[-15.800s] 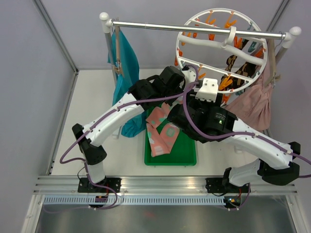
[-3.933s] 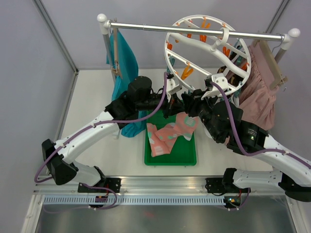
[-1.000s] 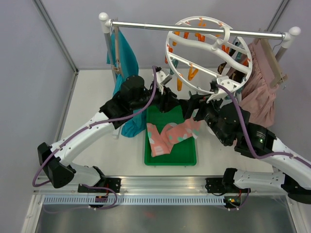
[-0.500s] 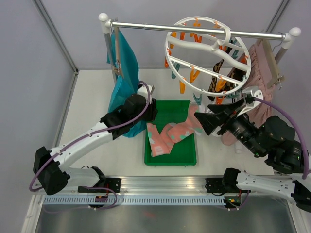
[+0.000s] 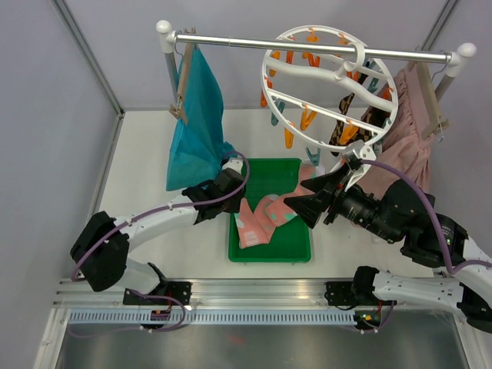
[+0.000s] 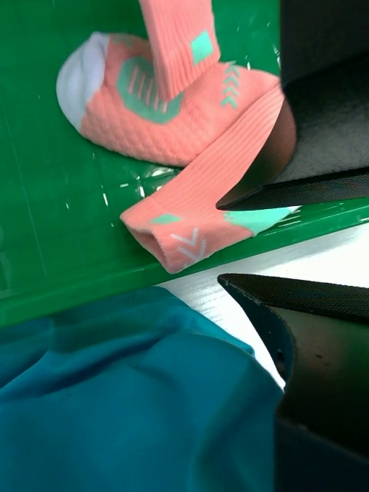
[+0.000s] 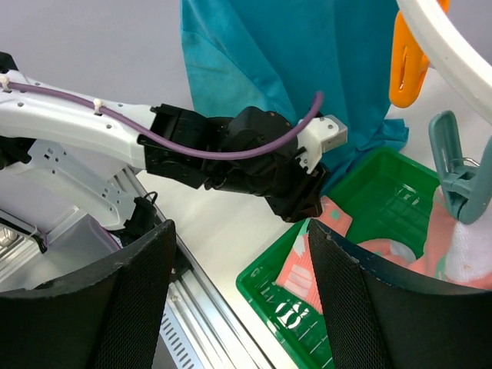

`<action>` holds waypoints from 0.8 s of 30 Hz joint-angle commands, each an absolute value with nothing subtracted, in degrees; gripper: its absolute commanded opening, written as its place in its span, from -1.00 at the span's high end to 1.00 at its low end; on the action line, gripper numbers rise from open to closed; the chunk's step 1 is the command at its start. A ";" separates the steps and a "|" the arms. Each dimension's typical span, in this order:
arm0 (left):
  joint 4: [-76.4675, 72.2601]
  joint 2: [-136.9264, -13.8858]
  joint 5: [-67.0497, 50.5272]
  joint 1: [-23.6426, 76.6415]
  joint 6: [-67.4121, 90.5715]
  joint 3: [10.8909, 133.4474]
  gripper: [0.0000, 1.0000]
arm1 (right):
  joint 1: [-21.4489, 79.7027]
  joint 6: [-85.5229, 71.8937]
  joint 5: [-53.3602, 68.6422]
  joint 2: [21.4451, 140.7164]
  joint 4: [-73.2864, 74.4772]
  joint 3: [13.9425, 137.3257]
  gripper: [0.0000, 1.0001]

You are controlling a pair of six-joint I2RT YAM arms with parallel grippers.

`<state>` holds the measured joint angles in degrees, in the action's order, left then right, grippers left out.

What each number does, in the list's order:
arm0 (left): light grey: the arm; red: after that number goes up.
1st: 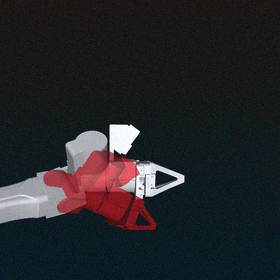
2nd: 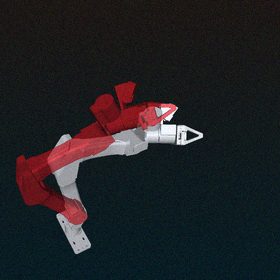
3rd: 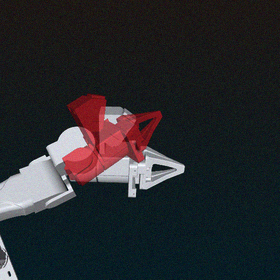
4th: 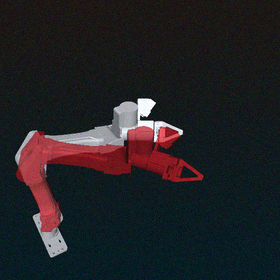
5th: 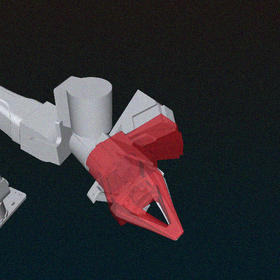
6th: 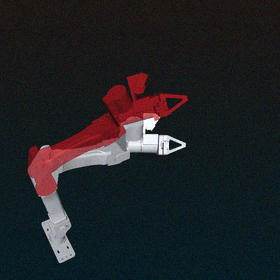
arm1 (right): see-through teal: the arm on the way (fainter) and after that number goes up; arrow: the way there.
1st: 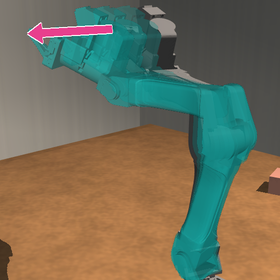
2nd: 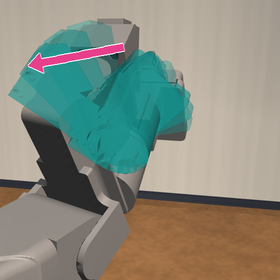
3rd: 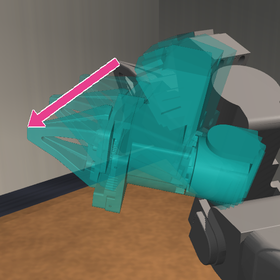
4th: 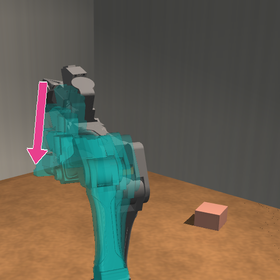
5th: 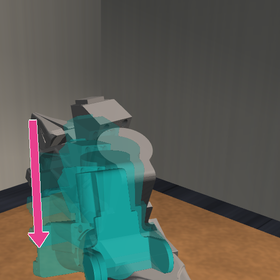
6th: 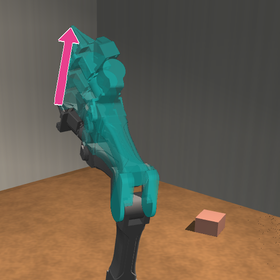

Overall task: Clip the socks to the hanger
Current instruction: Pick up the sock from the bin.

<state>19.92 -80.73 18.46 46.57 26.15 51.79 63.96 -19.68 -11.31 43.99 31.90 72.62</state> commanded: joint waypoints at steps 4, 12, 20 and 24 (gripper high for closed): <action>17.23 -84.46 21.88 46.05 27.69 53.88 0.15 | 64.25 -18.72 -10.19 43.51 30.59 72.77 -0.51; 15.21 -86.04 21.62 45.97 26.02 54.93 0.26 | 64.25 -19.16 -10.90 43.33 30.41 72.25 -0.49; 15.12 -87.19 21.71 45.97 25.40 55.55 0.31 | 64.25 -19.25 -11.51 43.42 30.06 71.89 -0.47; 15.03 -87.28 21.45 45.88 25.31 55.37 0.35 | 64.25 -19.42 -11.51 43.24 29.97 71.81 -0.47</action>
